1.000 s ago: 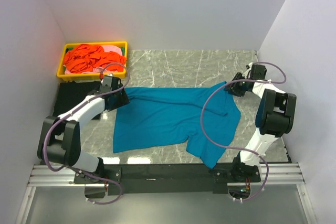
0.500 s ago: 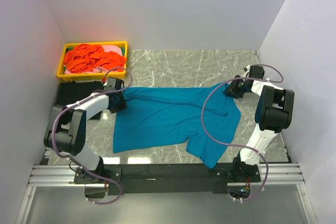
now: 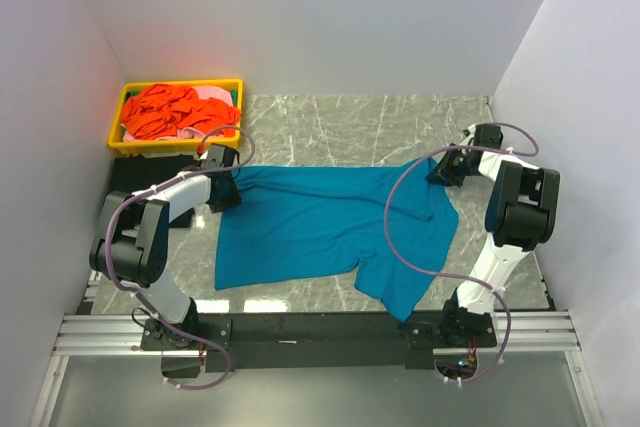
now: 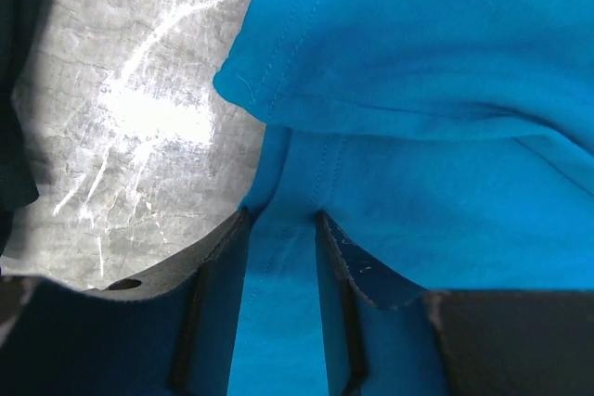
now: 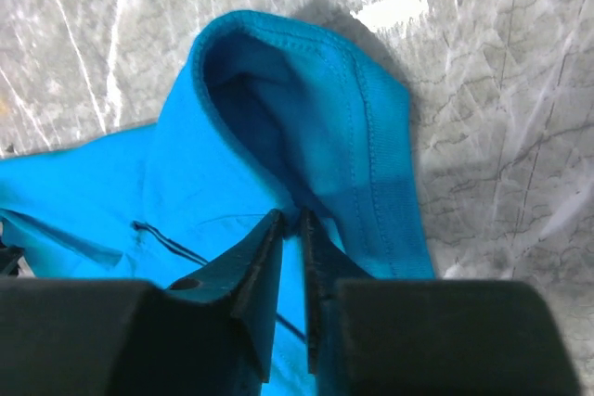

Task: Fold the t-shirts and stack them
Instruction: Fold the tshirt

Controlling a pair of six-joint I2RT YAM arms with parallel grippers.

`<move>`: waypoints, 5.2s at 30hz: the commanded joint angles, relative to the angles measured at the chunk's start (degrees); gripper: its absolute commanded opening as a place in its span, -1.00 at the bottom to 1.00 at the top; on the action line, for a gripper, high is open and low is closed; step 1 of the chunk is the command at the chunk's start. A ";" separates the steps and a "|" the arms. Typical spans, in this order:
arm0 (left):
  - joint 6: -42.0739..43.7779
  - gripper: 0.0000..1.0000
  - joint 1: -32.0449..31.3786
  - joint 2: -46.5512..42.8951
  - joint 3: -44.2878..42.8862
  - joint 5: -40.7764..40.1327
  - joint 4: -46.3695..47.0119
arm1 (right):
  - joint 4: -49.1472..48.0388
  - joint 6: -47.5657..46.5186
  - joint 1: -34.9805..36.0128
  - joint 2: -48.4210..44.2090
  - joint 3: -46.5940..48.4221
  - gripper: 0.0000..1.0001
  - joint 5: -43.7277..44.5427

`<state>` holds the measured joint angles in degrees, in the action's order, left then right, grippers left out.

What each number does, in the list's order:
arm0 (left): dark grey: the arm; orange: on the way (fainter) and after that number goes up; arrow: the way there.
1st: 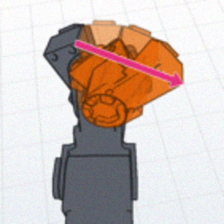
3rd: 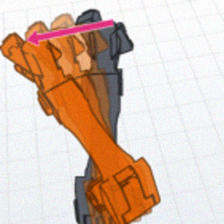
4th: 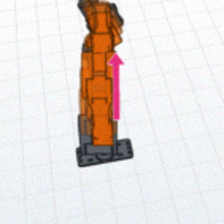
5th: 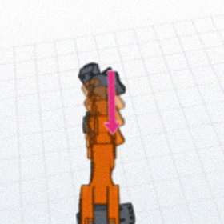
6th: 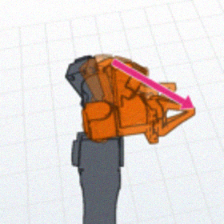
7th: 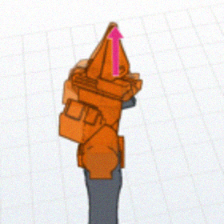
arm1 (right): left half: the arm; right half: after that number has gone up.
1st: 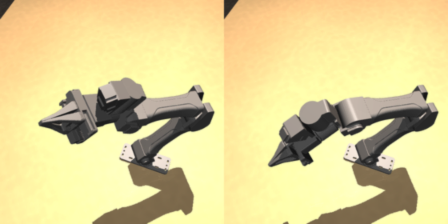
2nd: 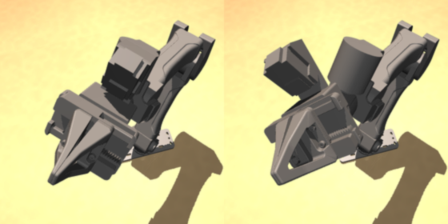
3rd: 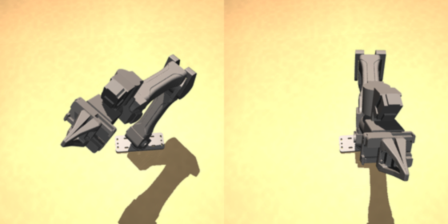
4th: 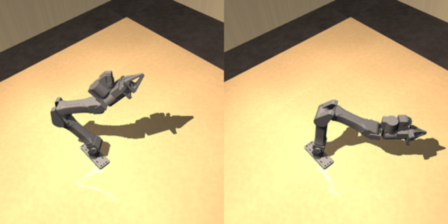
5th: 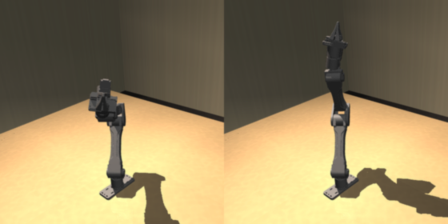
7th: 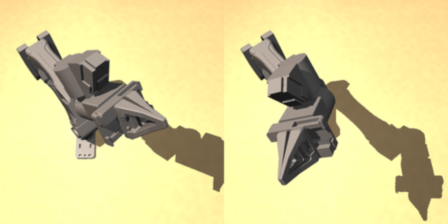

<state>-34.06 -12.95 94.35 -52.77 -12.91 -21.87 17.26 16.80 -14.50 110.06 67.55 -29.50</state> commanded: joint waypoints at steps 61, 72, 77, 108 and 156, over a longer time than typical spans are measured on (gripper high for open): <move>-2.15 -0.19 3.11 -1.80 -0.75 1.74 2.62 | 12.44 -38.59 43.68 -0.20 15.50 -0.19 24.66; -1.97 -0.22 3.72 0.66 -1.63 -0.01 0.51 | 14.91 -41.49 45.97 5.78 19.81 -0.19 24.22; -1.88 -0.24 3.81 1.10 -1.81 -0.80 -0.10 | 15.35 -42.99 45.97 6.30 20.52 -0.21 25.10; -1.62 -0.37 4.16 2.86 -2.77 -1.95 -2.30 | 16.58 -44.22 45.26 3.32 19.73 -1.00 26.77; -9.44 -0.28 6.71 3.91 -6.64 9.30 6.23 | 13.77 -44.66 43.59 2.97 16.56 -1.00 25.01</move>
<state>-41.87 -6.20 97.80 -56.75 -4.10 -16.80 32.10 -26.96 29.67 114.19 83.18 -4.14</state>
